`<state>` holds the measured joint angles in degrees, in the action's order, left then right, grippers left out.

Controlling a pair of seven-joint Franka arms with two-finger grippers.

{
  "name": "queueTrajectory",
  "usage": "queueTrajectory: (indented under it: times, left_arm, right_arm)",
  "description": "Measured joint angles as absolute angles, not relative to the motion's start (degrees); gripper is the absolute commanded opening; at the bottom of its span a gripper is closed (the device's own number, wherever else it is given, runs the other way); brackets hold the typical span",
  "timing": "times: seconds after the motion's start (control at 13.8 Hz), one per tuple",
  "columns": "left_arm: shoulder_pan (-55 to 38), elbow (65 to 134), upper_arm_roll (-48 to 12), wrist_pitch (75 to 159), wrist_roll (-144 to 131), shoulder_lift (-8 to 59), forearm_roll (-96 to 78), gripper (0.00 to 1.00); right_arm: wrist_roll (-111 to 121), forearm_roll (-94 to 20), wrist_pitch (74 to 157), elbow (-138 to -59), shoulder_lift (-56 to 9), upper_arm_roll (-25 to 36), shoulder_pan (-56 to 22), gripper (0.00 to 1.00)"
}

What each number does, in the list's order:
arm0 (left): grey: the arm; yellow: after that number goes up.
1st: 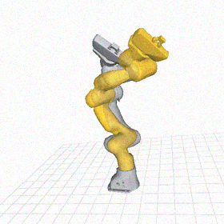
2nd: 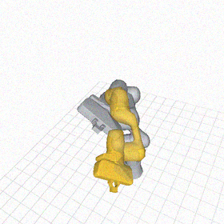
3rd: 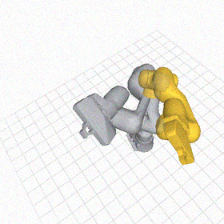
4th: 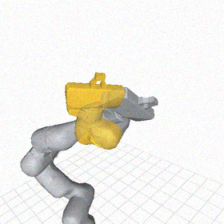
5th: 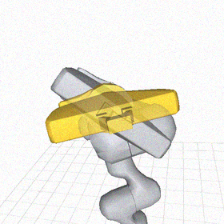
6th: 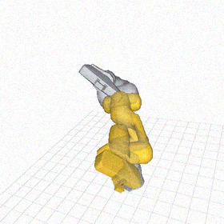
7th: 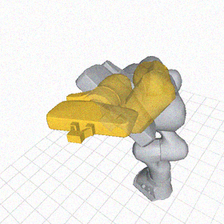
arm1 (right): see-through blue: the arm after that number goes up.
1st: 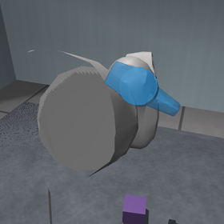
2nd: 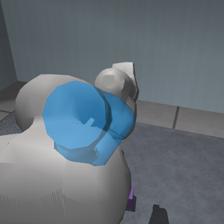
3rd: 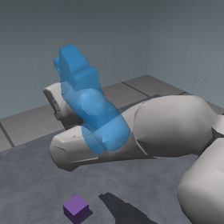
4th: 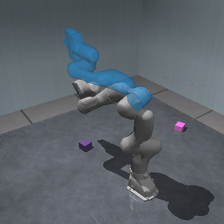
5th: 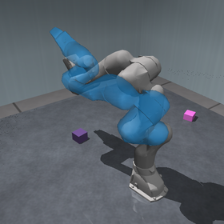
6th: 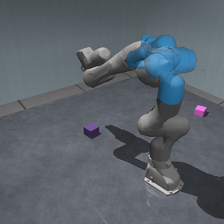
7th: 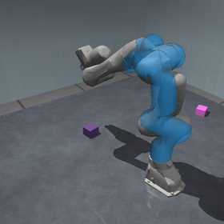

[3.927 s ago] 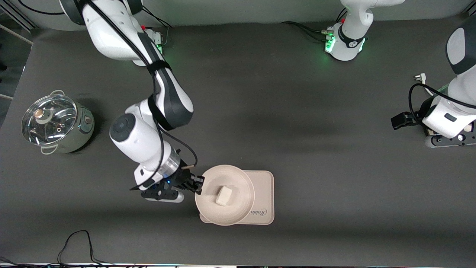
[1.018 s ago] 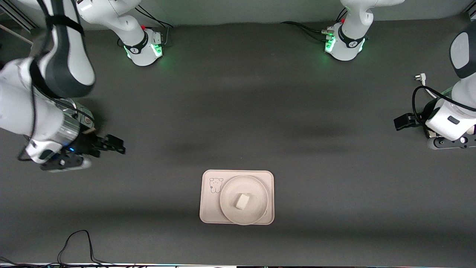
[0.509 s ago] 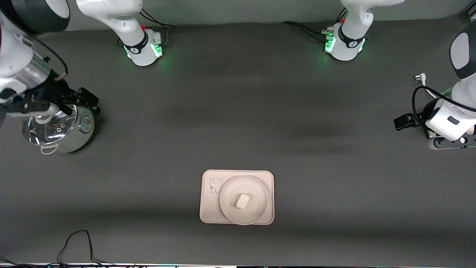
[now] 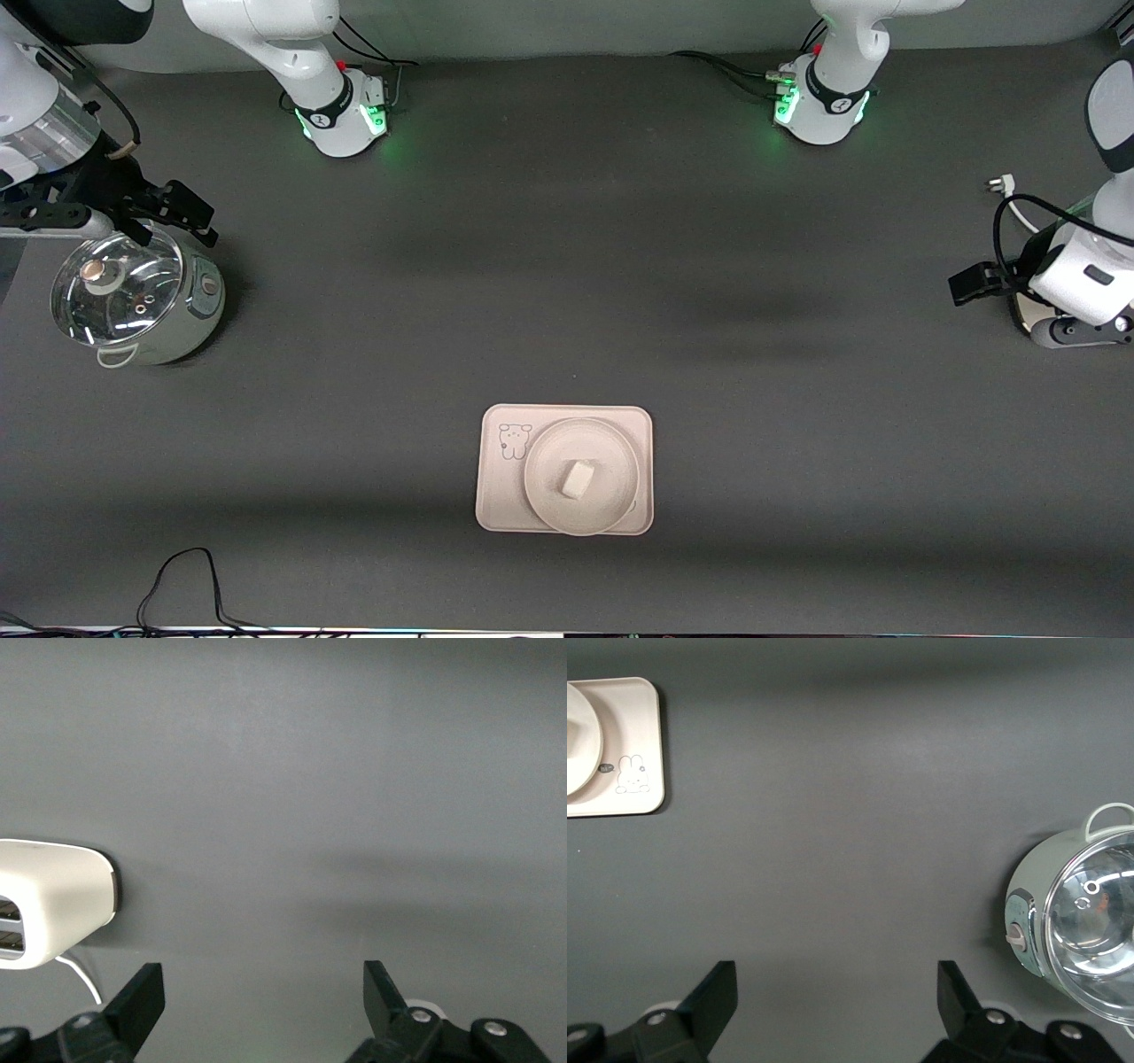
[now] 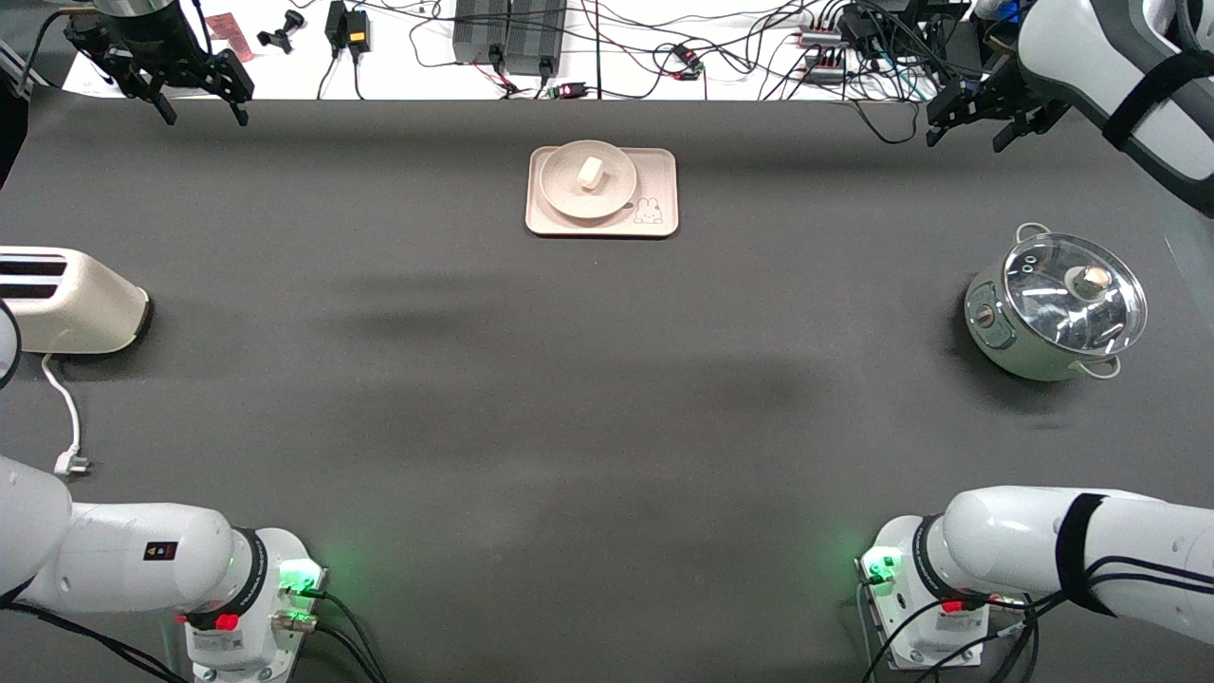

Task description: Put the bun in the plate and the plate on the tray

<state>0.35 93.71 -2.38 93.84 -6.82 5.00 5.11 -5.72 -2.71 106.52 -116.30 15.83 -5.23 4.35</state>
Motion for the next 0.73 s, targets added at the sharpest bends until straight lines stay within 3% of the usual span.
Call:
queueTrajectory:
  times: [0.36,0.73]
  left_arm:
    - [0.0,93.7,-1.8,92.8,-7.3,4.3,5.1,1.0]
    - [-0.2,93.7,-1.8,92.8,-7.6,4.3,5.1,1.0]
  right_arm:
    - [-5.9,-2.7,98.4,-106.7,9.0,-8.4,5.7,1.0]
    - [-6.7,-3.2,99.1,-106.2,8.4,-8.8,5.7,1.0]
